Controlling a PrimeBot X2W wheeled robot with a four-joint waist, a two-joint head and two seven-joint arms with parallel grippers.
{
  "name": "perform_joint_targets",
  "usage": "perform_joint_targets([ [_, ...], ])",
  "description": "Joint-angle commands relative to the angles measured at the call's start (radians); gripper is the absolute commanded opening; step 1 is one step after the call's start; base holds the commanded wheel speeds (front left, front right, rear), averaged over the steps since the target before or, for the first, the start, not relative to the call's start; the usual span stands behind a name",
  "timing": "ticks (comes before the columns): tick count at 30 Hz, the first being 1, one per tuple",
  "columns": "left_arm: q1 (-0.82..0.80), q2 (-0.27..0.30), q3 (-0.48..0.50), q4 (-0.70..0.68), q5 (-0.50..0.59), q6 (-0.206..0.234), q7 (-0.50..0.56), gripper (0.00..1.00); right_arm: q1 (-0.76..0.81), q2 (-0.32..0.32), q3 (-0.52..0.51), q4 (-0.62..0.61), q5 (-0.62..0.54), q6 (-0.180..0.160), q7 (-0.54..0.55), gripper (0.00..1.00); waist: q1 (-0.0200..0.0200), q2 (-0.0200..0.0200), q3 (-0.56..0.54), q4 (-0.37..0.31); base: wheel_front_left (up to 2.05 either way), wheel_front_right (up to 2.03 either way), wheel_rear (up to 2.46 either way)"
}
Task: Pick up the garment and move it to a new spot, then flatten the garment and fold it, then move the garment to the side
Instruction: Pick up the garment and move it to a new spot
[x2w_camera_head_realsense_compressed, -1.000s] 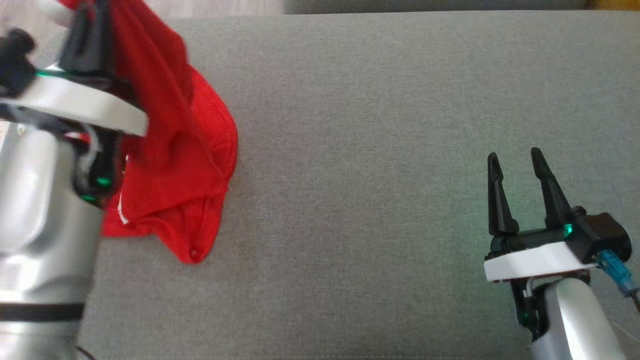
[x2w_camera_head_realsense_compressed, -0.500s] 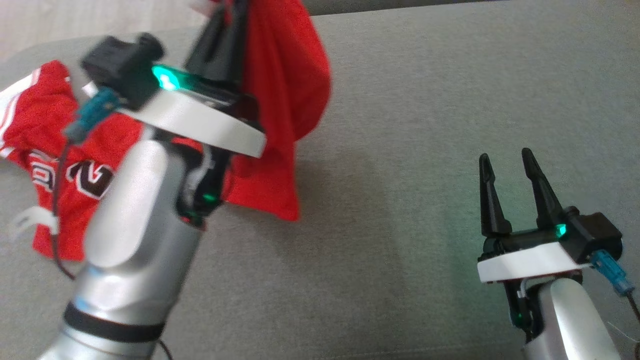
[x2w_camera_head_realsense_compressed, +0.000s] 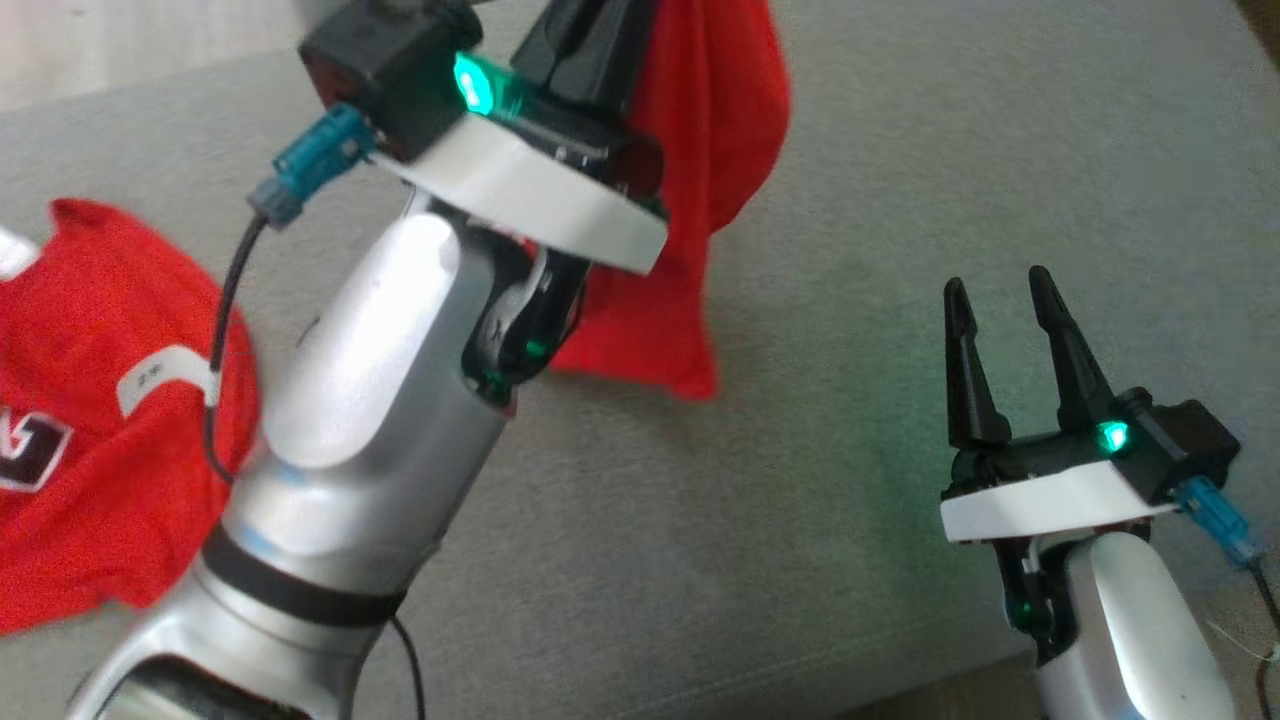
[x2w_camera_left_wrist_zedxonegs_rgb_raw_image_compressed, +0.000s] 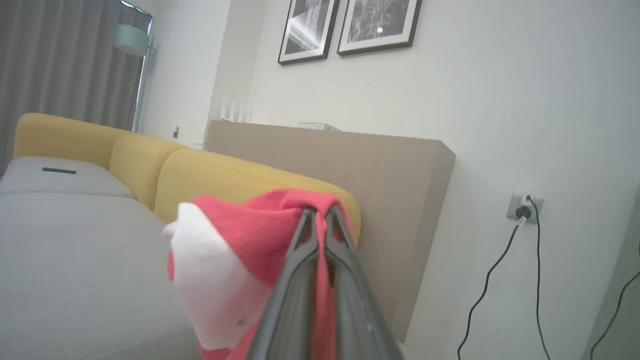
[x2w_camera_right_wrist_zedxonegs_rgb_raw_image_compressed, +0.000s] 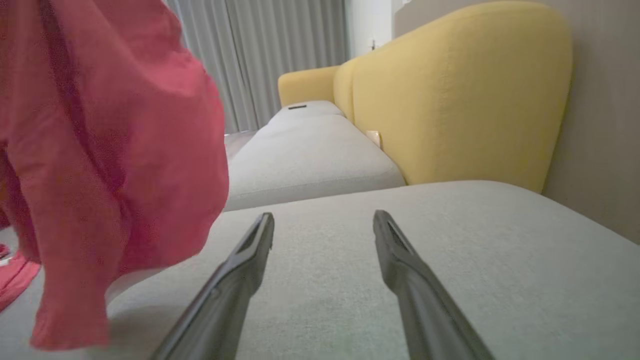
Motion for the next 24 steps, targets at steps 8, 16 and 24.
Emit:
perform_joint_targets([
  [8, -0.097, 0.006, -0.072, 0.075, -0.090, 0.101, -0.032, 0.83, -0.020, -0.006, 0.026, -0.036, 0.021, -0.001, -0.011, 1.00, 0.0000, 0.0000, 0.020, -0.070, 0.00, 0.00, 0.00],
  [16, -0.040, 0.011, -0.052, 0.267, -0.059, 0.123, -0.036, 1.00, -0.013, -0.006, 0.011, -0.043, 0.009, -0.001, -0.011, 1.00, 0.0000, 0.0000, 0.015, -0.022, 0.00, 0.00, 0.00],
  [24, 0.181, 0.071, 0.104, 0.146, 0.036, 0.074, -0.036, 1.00, 0.007, -0.006, -0.009, -0.042, -0.022, -0.001, -0.011, 1.00, 0.0000, 0.0000, -0.025, 0.072, 0.00, 0.00, 0.00],
])
